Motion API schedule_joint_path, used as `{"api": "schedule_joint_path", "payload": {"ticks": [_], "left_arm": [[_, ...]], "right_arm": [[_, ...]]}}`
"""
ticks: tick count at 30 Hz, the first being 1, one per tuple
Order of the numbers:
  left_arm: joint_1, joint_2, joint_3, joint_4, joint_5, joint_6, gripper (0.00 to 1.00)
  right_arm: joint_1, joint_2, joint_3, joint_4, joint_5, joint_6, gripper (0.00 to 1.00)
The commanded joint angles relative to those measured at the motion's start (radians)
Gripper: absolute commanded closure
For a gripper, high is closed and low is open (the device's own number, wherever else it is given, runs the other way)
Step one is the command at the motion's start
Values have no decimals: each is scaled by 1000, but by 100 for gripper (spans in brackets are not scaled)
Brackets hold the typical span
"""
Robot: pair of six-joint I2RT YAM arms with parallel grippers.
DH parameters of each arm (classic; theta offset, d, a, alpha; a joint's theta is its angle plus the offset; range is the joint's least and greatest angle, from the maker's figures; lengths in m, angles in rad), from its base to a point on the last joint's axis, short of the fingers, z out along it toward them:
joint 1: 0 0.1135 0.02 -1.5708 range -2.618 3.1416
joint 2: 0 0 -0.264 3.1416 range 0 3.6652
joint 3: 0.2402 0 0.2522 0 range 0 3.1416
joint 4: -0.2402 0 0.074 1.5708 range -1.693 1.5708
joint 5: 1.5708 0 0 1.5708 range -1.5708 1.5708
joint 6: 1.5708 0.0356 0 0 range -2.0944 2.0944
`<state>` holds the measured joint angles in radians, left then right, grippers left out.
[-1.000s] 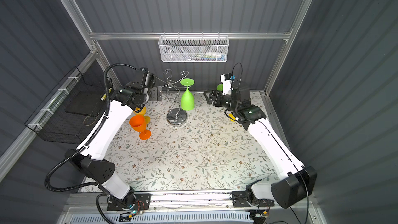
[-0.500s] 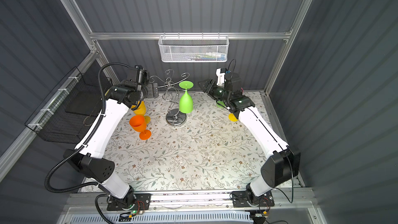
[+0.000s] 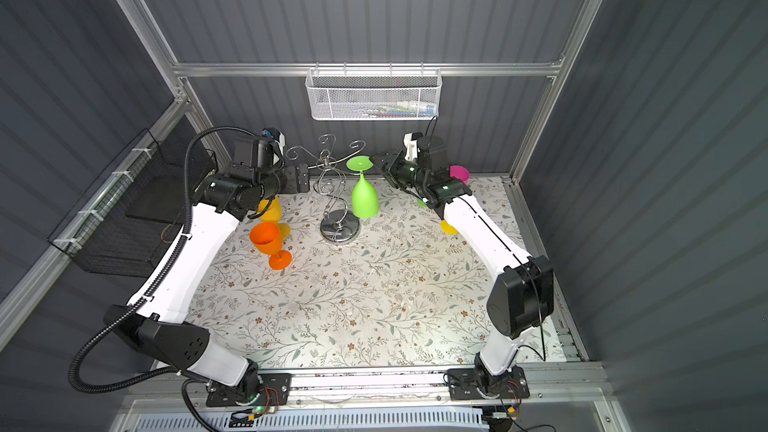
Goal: Take the wine glass off the wine glass rack
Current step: 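Close the right gripper on the foot of the hanging lime green glass, then lift the lime green glass off the rack hook with the right gripper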
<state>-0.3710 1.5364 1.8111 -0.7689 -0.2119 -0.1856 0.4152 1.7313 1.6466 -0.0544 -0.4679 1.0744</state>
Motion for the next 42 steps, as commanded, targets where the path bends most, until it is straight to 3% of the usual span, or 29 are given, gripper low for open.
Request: {"api": "schedule_joint_path", "payload": {"ticks": [1,12,29,42], "left_arm": [[6,-42,-39,47,103,38,0],[6,-185,-230,205,190,102,0],[7,-276,-380,320,230,143,0],[6,-289,-430,342,233,144,0]], "right_arm": [[5,17,45,20,-5,9,56],[28,65,93,0,7,0,66],[37,59,82,36,52,19,97],[35,-16,28,68,96,15,100]]}}
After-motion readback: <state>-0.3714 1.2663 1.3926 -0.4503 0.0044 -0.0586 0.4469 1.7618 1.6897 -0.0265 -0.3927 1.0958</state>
